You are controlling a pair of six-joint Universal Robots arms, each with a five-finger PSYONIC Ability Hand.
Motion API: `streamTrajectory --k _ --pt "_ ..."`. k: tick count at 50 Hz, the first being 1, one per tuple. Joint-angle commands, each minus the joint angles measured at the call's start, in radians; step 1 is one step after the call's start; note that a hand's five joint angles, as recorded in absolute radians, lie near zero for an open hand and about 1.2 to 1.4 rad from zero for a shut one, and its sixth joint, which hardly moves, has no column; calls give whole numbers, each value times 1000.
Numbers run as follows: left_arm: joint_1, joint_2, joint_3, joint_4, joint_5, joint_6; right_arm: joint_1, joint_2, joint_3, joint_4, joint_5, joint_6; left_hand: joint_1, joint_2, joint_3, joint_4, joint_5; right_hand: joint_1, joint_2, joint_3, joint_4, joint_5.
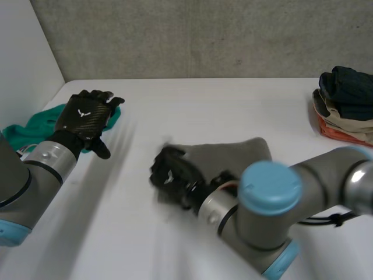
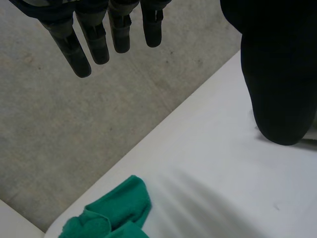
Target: Fold the laundry.
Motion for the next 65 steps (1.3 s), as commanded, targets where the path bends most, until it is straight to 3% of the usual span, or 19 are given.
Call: streamTrajectory --k 1,5,11,15,20,24,27,28,31,34,41,46,52,53,55,57,60,65 --pt "-4 -9 -6 2 0 1 22 41 -5 3 131 45 -17 -31 -35 -29 -49 -890 -917 -926 -930 -916" --pt "-7 -8 0 2 0 1 -12 -91 27 10 200 200 -17 -31 -35 -29 -49 -890 -917 -926 -930 -916" --pt "-42 -8 9 8 0 1 -130 -243 113 93 199 516 -17 -31 -35 -29 -49 -890 -917 -926 -930 -916" --pt "-58 -9 6 8 0 0 -227 -245 168 202 192 567 -17 -31 -35 -29 -49 -890 -917 -926 -930 -916" --pt "-70 -12 6 8 0 0 -375 -235 262 208 189 493 -17 -31 -35 -29 -49 -890 -917 -926 -930 -916" --pt "-76 -14 9 8 0 0 -472 -217 297 179 192 372 -17 -31 -35 -29 -49 -277 -304 -312 -317 -303" --pt "-78 -12 11 8 0 1 -489 -209 287 182 209 335 -17 -31 -35 -29 -49 -15 -42 -51 -55 -41" --pt "-78 -12 11 8 0 1 -492 -209 282 178 209 317 -17 -31 -35 -29 -49 328 301 293 288 302" --pt "-78 -11 11 8 0 1 -486 -223 261 149 217 305 -17 -31 -35 -29 -49 331 304 296 291 306" --pt "-78 -5 11 8 -1 1 -468 -234 219 124 223 311 -17 -31 -35 -29 -49 331 304 296 291 306" --pt "-78 15 11 5 -3 0 -264 -278 141 46 193 326 -17 -31 -35 -29 -49 331 304 296 291 306" --pt "-84 28 9 3 -6 -9 -62 -167 153 -42 78 314 -13 -27 -31 -25 -45 331 304 296 291 306" --pt "-137 31 29 8 -13 -89 -14 -56 158 9 11 283 11 -4 -8 -2 -21 331 304 296 291 306" --pt "-145 31 37 8 -16 -103 -21 -62 165 12 5 291 11 -4 -8 -2 -21 -51 -78 -87 -91 -77" --pt "-162 23 69 6 -21 -147 -23 -77 173 3 4 311 11 -4 -8 -2 -21 -561 -587 -596 -600 -586" --pt "-180 14 108 6 -36 -190 -56 -147 185 -26 19 365 14 -1 -5 1 -18 -890 -917 -926 -930 -916" --pt "-214 -21 161 5 -70 -224 -191 -275 201 -48 57 503 28 14 10 16 -4 -890 -917 -926 -930 -916" --pt "-376 -155 331 -8 -188 -250 -340 -335 210 -24 145 741 28 14 10 16 -4 -890 -917 -926 -930 -916"
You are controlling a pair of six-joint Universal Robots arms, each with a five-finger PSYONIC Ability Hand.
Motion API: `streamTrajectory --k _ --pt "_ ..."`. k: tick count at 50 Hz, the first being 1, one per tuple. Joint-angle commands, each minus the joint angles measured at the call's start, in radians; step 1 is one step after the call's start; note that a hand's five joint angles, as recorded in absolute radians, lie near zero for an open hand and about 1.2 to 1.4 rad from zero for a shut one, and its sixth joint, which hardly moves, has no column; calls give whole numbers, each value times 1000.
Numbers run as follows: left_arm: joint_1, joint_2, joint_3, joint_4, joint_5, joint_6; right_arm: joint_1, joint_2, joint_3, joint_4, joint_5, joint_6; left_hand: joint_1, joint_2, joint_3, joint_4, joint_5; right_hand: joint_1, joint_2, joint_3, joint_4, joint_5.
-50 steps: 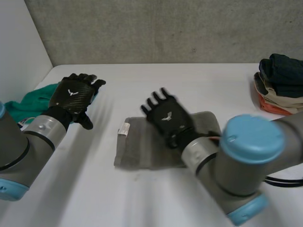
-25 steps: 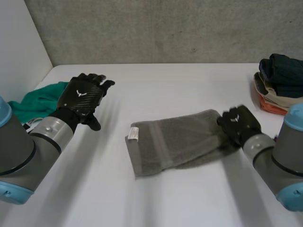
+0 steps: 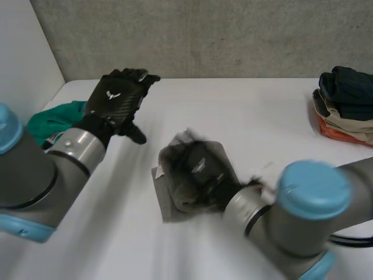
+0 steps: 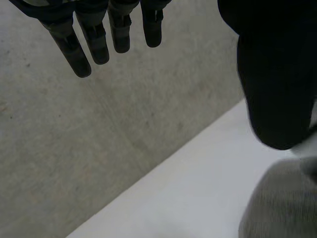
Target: Fold the laundry.
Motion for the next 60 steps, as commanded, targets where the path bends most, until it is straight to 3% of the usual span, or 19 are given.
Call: streamTrajectory --k 1,6,11,18,21,27,33,40,45,52,53,60 --pt "-181 -148 202 -14 -138 -46 -221 -140 14 35 122 325 28 14 10 16 -4 -47 -35 -35 -34 -46" --pt "-276 -280 309 -55 -232 -47 -247 -164 -33 208 145 371 28 14 10 16 -4 -47 -35 -35 -34 -46" --pt "-353 -416 398 -165 -334 -53 -234 -65 -125 343 144 373 25 11 7 13 -7 -47 -35 -35 -34 -46" --pt "-359 -508 412 -277 -459 -43 -179 102 -254 445 124 383 25 11 7 13 -7 -47 -35 -35 -34 -46" --pt "-351 -508 393 -302 -476 -40 -153 142 -295 472 95 391 17 2 -2 4 -16 -47 -35 -35 -34 -46" --pt "-258 -475 305 -336 -479 -7 -104 218 -352 508 49 406 22 8 4 10 -10 -47 -35 -35 -34 -46" --pt "-227 -449 254 -334 -476 65 -83 267 -391 511 63 394 22 8 4 10 -10 -47 -35 -35 -34 -46" --pt "-227 -383 250 -328 -461 90 -90 250 -403 529 153 316 14 -1 -5 1 -18 -47 -35 -35 -34 -46" --pt "-219 -326 293 -319 -335 88 -78 126 -345 499 194 238 22 8 4 10 -10 -47 -35 -35 -34 -46" --pt "-166 -268 392 -331 -70 78 -23 -5 -144 327 196 219 25 11 7 13 -7 -47 -35 -35 -34 -46" --pt "-161 -262 427 -336 0 64 2 -18 -94 278 198 218 22 8 4 10 -10 -47 -35 -35 -34 -46" --pt "-137 -266 558 -456 258 -29 101 15 66 88 207 193 25 11 7 13 -7 -47 -35 -35 -34 -46"
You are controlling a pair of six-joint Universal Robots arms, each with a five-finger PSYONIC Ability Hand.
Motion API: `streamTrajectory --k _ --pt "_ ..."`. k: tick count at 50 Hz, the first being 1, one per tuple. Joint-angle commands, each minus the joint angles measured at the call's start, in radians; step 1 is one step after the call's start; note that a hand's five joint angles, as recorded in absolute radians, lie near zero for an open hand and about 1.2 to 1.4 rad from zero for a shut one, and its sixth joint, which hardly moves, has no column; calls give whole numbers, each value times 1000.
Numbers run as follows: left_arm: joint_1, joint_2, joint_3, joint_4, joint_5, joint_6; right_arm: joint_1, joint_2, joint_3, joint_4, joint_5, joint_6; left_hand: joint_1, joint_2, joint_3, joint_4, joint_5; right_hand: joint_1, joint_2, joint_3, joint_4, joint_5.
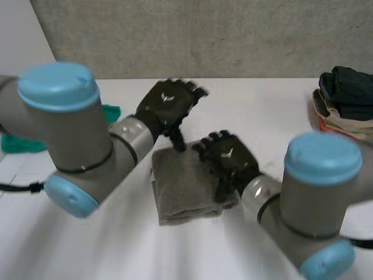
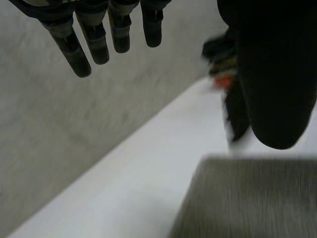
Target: Fold the laundry.
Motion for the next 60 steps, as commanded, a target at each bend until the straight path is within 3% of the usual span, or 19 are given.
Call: streamTrajectory --k 1,4,7,16,29,36,39,45,51,54,56,57,60 --pt "25 -5 128 -121 266 -84 93 37 153 -187 9 -24 25 11 7 13 -6 -47 -35 -34 -31 -46" --pt "31 -13 148 -159 340 -86 96 86 156 -233 28 -50 25 11 7 13 -6 -47 -35 -34 -31 -46" --pt "31 -14 148 -159 363 -88 96 111 150 -261 34 -73 25 11 7 13 -6 -47 -35 -34 -31 -46" --pt "28 -30 147 -159 349 -86 91 175 110 -405 29 -141 19 5 1 7 -12 -37 -26 -24 -21 -36" --pt "31 -34 144 -158 346 -88 90 249 31 -418 26 -142 19 5 1 7 -12 248 259 261 264 249" --pt "31 -34 144 -158 346 -88 90 269 -9 -407 31 -138 22 8 4 10 -9 274 286 288 290 275" --pt "31 -33 144 -158 346 -89 87 269 -12 -404 23 -133 22 8 4 10 -9 623 635 636 639 624" --pt "32 -33 144 -156 346 -89 73 272 -25 -402 25 -136 22 8 4 10 -9 753 764 766 769 754" --pt "32 -31 145 -150 346 -91 56 284 -55 -402 31 -131 22 8 4 10 -9 1032 1043 1045 1048 1033" --pt "34 -28 145 -142 346 -92 37 279 -68 -399 29 -133 25 11 7 13 -6 944 956 958 960 945" --pt "34 -25 145 -138 344 -94 27 276 -68 -393 31 -138 25 11 7 13 -6 719 731 732 735 720" --pt "36 -24 145 -135 344 -94 21 270 -66 -373 33 -138 25 11 7 13 -6 468 479 481 484 469" --pt "43 -24 144 -135 344 -94 16 253 -66 -294 33 -127 25 11 7 13 -6 319 330 332 335 320"
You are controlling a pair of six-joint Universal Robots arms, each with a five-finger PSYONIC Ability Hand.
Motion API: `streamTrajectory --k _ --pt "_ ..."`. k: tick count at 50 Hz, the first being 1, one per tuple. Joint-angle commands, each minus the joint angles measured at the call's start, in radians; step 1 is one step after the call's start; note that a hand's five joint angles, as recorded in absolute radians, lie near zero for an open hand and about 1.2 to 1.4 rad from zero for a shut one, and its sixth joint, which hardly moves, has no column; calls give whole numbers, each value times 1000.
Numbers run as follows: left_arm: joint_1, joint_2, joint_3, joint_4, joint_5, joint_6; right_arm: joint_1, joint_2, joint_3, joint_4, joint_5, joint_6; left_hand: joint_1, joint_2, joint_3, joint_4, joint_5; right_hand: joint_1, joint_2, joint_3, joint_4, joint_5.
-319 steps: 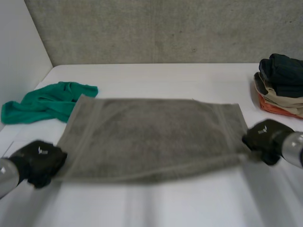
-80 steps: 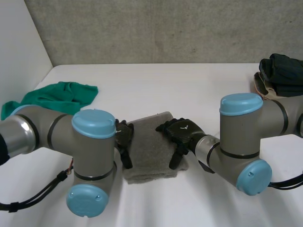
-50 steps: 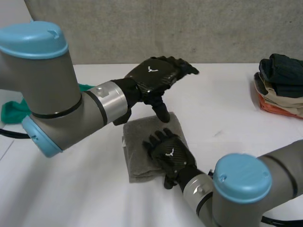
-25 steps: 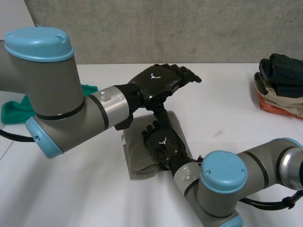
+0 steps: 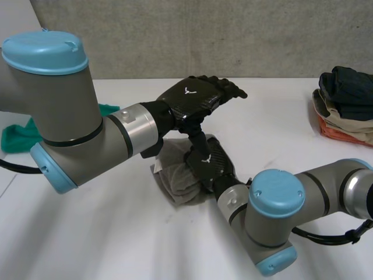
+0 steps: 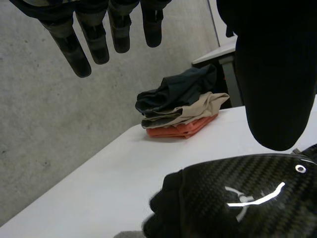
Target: Fold the laundry.
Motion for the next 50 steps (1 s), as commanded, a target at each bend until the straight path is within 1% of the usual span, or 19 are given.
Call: streamTrajectory --k 1,4,8,21,27,40,44,46,48,50 --pt "10 4 -3 8 -1 -2 -25 -30 -2 121 2 9 25 11 7 13 -6 -192 -195 -204 -216 -211" --pt "15 4 -4 8 -1 -2 -32 -54 18 170 -9 10 25 11 7 13 -6 -277 -280 -289 -301 -296" --pt "17 4 -6 8 -1 -3 -43 -73 53 175 -15 6 25 11 7 13 -6 -315 -318 -327 -339 -335" --pt "17 3 -18 10 1 -3 -40 -47 49 161 -41 0 22 8 4 10 -9 -339 -342 -351 -363 -358" --pt "18 3 -18 10 1 -3 -40 -22 26 118 -41 -7 22 8 4 10 -9 -298 -301 -310 -322 -317" --pt "18 1 -18 10 1 -3 -40 41 -43 116 -41 -8 22 8 4 10 -9 -242 -245 -254 -266 -261" --pt "20 1 -20 10 1 -3 -41 54 -61 115 -41 -8 22 8 4 10 -9 -110 -113 -122 -134 -130" --pt "20 1 -23 10 1 -3 -43 53 -65 104 -39 -8 22 8 4 10 -9 -5 -8 -16 -29 -24" --pt "21 1 -27 10 2 -3 -43 48 -65 86 -39 -8 22 8 4 10 -9 28 25 16 4 9" --pt "21 3 -29 10 2 -3 -43 42 -68 66 -44 -5 22 8 4 10 -9 7 5 -4 -16 -12"
